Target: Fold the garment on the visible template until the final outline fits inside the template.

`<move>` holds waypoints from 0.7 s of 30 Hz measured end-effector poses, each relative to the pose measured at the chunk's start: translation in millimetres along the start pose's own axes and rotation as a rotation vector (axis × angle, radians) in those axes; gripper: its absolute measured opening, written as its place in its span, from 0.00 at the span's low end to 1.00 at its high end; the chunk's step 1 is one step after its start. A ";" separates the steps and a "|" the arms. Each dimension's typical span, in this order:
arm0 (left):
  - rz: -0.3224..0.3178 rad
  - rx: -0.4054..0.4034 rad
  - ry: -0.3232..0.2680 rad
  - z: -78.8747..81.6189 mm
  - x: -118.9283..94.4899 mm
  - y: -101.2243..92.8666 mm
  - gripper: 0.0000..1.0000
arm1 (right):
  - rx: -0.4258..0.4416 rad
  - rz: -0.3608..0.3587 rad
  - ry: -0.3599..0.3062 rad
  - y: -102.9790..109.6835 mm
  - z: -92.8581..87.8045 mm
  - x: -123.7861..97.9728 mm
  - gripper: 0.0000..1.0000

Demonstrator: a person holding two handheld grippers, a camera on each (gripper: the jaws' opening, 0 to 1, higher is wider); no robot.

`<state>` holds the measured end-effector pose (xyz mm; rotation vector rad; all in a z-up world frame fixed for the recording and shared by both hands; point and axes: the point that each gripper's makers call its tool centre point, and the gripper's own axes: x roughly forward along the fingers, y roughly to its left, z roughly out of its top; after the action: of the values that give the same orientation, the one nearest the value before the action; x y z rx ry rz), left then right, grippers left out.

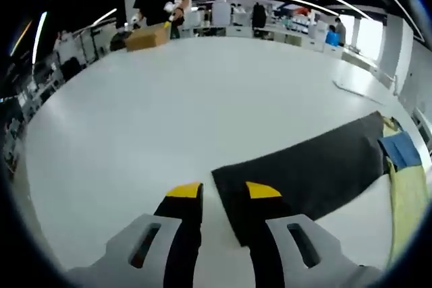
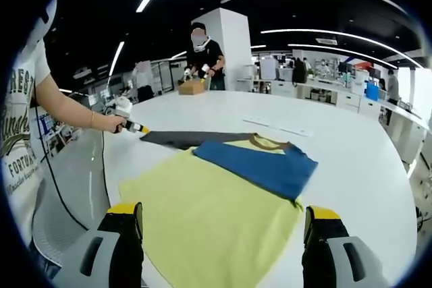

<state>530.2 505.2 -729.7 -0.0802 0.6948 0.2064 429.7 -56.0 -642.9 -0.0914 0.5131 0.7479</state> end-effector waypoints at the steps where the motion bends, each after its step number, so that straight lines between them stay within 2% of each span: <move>1: -0.012 -0.018 -0.003 0.7 1.7 -2.0 0.22 | 0.001 0.001 0.001 0.0 -0.5 0.3 0.99; 3: -0.014 -0.047 0.004 0.6 4.1 -2.5 0.21 | 0.004 -0.001 0.004 -0.8 -2.1 1.1 0.99; 7: 0.005 -0.047 0.008 0.9 7.6 0.1 0.21 | 0.007 0.001 0.010 -1.3 -4.4 1.7 0.98; 11: -0.009 -0.075 0.004 0.5 9.3 -2.9 0.18 | 0.008 0.000 0.007 -2.1 -3.7 1.2 0.99; 17: 0.007 -0.049 0.032 -6.4 11.2 -1.5 0.17 | -0.003 0.010 -0.005 -0.1 -0.2 1.0 0.99; 21: -0.001 -0.060 0.016 -4.6 9.6 -2.2 0.16 | -0.015 0.015 0.002 0.9 -0.2 0.6 0.99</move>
<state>534.9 504.0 -739.4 -0.1395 0.7047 0.2256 429.4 -55.0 -643.2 -0.1021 0.5108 0.7662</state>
